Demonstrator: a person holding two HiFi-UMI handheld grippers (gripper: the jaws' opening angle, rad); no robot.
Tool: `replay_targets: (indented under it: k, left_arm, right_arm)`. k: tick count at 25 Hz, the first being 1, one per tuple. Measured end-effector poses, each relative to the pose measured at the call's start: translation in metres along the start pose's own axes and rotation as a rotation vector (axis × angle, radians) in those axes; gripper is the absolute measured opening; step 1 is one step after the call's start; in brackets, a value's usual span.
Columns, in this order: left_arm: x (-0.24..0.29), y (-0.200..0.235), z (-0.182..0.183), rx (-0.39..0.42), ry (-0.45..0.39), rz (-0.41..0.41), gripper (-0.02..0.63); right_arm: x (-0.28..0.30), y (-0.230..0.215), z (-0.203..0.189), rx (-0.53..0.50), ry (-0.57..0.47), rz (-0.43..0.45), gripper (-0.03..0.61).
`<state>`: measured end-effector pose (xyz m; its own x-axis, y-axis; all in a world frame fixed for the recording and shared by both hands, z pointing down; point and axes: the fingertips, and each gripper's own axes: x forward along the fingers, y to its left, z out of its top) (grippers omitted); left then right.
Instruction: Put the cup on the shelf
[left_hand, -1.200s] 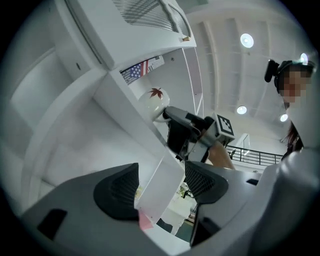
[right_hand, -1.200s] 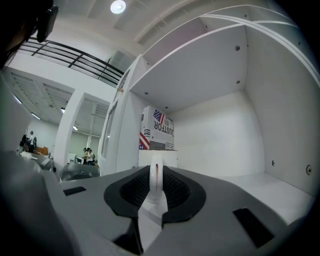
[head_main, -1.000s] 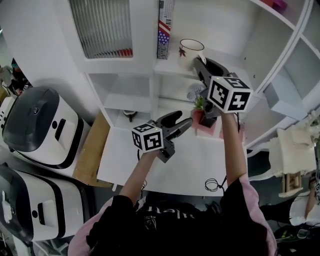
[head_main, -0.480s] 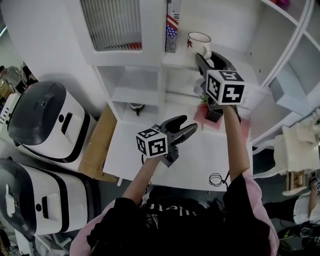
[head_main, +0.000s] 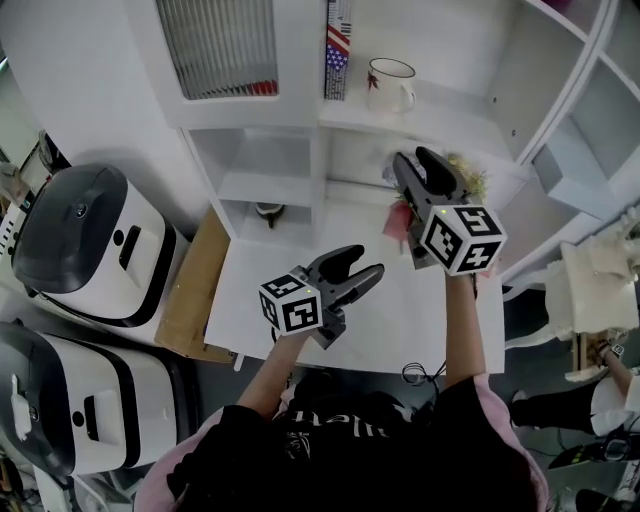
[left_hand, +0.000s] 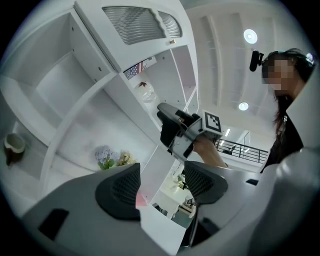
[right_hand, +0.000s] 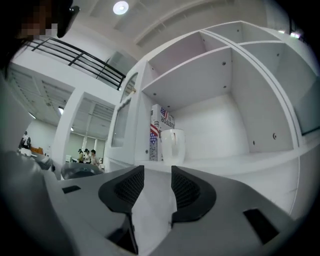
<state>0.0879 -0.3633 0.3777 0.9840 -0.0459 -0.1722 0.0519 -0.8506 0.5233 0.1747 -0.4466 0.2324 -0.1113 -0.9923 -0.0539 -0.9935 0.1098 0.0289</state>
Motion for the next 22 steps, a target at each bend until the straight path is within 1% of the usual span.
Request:
replay_targets:
  k: [3,6,11,15,18,22]
  left_arm:
    - [-0.009,-0.006,-0.002,0.002,-0.005,-0.006,0.284]
    - [-0.017,-0.007,-0.008,-0.013,-0.005,-0.006,0.284]
    - [-0.025,-0.007,-0.032,-0.051,0.013,0.002,0.284]
    - [-0.031,-0.01,-0.051,-0.055,0.036,-0.01,0.284]
    - [-0.034,-0.015,-0.065,-0.049,0.05,-0.009,0.284]
    - [-0.043,-0.025,-0.081,-0.07,0.046,0.031,0.284]
  right_arm:
    - [-0.027,0.015,-0.027,0.043,0.013,0.019,0.183]
    - [-0.051,0.028,-0.054,0.058,0.043,0.019,0.183]
    - [-0.087,0.044,-0.096,0.114,0.099,0.024,0.183]
    - [-0.112,0.065,-0.128,0.16,0.16,0.063,0.181]
    - [-0.133,0.078,-0.147,0.197,0.196,0.082,0.181]
    - [-0.169,0.089,-0.162,0.231,0.223,0.106,0.173]
